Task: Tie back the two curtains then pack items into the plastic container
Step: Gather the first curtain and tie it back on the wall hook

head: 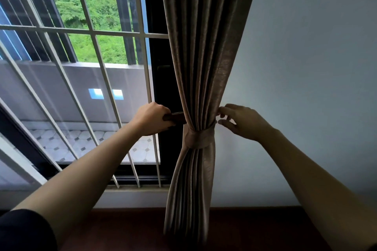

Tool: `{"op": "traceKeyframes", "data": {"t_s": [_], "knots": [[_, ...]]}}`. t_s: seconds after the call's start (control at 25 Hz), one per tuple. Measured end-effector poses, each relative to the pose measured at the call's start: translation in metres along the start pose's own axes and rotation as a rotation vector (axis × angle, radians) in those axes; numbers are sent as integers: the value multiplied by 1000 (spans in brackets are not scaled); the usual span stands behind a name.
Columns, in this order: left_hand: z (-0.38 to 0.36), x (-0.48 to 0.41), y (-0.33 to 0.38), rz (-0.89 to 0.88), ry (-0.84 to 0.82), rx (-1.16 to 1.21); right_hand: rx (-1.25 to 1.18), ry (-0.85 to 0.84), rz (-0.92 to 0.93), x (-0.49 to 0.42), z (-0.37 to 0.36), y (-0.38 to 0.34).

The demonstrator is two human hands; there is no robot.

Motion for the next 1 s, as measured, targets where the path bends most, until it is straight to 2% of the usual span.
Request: {"op": "traceKeyframes", "data": {"t_s": [0.12, 0.28, 0.48, 0.6, 0.72, 0.84, 0.92, 1.0], "knots": [[4, 21, -1, -10, -23, -11, -357, -59, -141, 21, -19, -8], [2, 50, 16, -24, -48, 183, -535, -82, -259, 21, -43, -17], [-6, 64, 66, -96, -13, 255, -511, 30, -239, 8, -57, -43], [-2, 64, 72, -122, 36, 361, -536, 92, -236, 12, -57, -44], [-6, 59, 81, -135, 8, 416, -572, 143, -223, 13, -57, -38], [-16, 47, 87, -64, -4, 443, -695, 31, -193, 12, -54, -35], [-21, 41, 84, 22, -17, 534, -796, -85, -224, 14, -52, -33], [-26, 38, 83, 34, -15, 532, -846, -154, -240, 17, -52, -32]]}}
Point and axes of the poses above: each hand's wrist, its own x-axis away from the middle knuckle, its own z-axis out of the back of the hand, y = z × x, the point moved 2 cm from there along -x, towards the middle knuckle, and after that the axes turned 7 degrees about -z, right-handed, at the moved point
